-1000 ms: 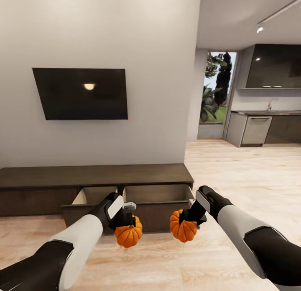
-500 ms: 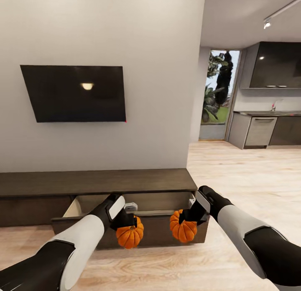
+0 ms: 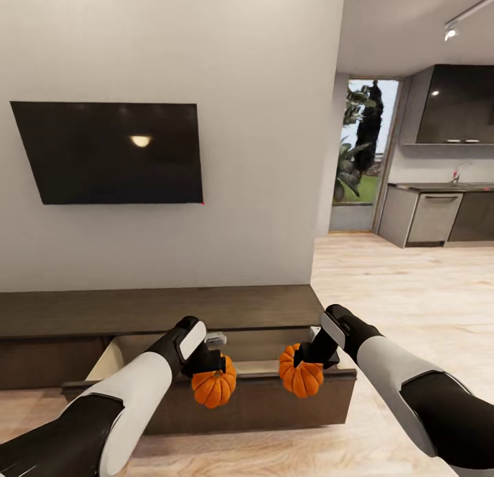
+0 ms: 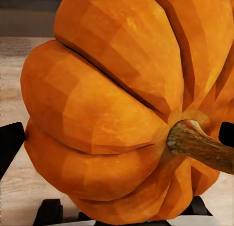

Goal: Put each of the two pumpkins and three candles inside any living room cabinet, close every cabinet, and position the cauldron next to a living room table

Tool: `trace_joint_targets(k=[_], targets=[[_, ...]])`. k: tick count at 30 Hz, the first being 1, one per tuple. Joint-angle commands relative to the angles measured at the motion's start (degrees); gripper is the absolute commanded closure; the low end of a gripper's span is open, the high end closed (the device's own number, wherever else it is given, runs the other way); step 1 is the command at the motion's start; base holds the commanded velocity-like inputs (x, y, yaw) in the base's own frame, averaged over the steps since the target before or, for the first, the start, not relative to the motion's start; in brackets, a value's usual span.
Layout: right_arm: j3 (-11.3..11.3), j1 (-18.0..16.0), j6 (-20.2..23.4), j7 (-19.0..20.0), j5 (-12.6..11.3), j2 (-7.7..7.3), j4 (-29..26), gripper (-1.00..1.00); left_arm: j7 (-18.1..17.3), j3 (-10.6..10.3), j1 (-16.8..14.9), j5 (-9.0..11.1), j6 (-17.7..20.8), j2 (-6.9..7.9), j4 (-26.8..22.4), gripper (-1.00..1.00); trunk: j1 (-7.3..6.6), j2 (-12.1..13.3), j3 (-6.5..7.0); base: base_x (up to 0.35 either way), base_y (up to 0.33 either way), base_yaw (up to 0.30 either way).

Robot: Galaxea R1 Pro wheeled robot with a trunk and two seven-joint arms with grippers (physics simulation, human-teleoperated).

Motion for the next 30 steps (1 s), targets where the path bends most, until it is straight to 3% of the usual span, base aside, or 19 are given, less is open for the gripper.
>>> trace_joint_targets(k=[1, 18, 30], targets=[[0.38, -0.05, 0.18, 0.42, -0.23, -0.06, -0.09, 1.0, 0.3, -0.33, -0.03, 0.79, 0.1, 0.01, -0.07, 1.0, 0.01, -0.03, -0.06, 0.108, 0.0, 0.0], [0.38, -0.05, 0.18, 0.4, -0.19, -0.06, -0.09, 1.0, 0.3, -0.33, -0.03, 0.79, 0.06, -0.11, -0.01, 1.0, 0.01, -0.03, -0.06, 0.017, 0.0, 0.0], [0.38, -0.05, 0.18, 0.4, -0.18, -0.06, -0.09, 1.0, 0.3, -0.32, -0.03, 0.79, -1.78, -0.11, 0.3, 1.0, 0.01, -0.03, -0.06, 0.214, 0.085, 0.0]])
